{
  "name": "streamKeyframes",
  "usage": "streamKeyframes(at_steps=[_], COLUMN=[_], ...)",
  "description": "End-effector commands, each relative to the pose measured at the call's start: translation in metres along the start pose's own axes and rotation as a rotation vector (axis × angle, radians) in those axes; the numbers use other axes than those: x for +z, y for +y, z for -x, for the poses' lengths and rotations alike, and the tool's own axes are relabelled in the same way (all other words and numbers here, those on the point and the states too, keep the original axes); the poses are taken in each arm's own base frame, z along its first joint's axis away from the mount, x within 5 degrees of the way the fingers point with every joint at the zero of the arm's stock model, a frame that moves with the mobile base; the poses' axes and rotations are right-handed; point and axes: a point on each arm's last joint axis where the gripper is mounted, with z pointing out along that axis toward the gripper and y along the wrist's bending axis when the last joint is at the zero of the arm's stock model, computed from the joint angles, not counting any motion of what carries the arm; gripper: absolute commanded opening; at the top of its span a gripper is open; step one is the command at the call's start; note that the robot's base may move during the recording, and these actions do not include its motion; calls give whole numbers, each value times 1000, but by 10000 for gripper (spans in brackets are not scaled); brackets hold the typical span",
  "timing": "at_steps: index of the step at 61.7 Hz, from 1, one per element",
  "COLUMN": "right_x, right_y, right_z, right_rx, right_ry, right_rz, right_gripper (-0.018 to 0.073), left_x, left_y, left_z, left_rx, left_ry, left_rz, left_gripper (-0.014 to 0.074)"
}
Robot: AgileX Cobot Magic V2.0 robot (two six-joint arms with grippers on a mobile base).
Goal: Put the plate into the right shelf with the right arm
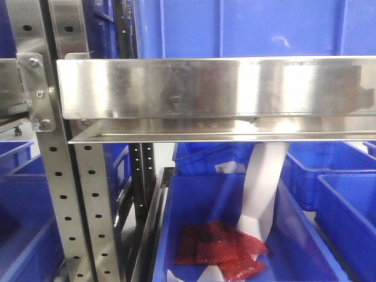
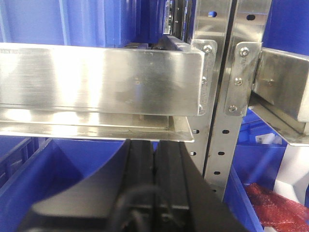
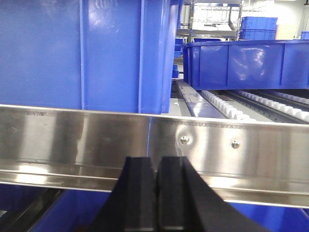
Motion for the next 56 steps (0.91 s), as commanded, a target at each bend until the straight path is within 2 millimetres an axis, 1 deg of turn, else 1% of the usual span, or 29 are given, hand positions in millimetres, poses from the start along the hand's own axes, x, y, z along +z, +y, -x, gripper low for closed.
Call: streamKeyframes(at_steps=[1,56], right_x=[-3,-3], right_y=[0,0], right_z=[15,15], right_rx=[-19,-19], right_ry=[-127,-129], right_rz=[-6,-6], right_gripper=[52,52], left_x=[-1,-1], left_y=[1,1], left_z=[5,5], left_rx=[-15,-15], left_ry=[-89,-89], left_rz=[12,12], left_gripper=[-128,-128])
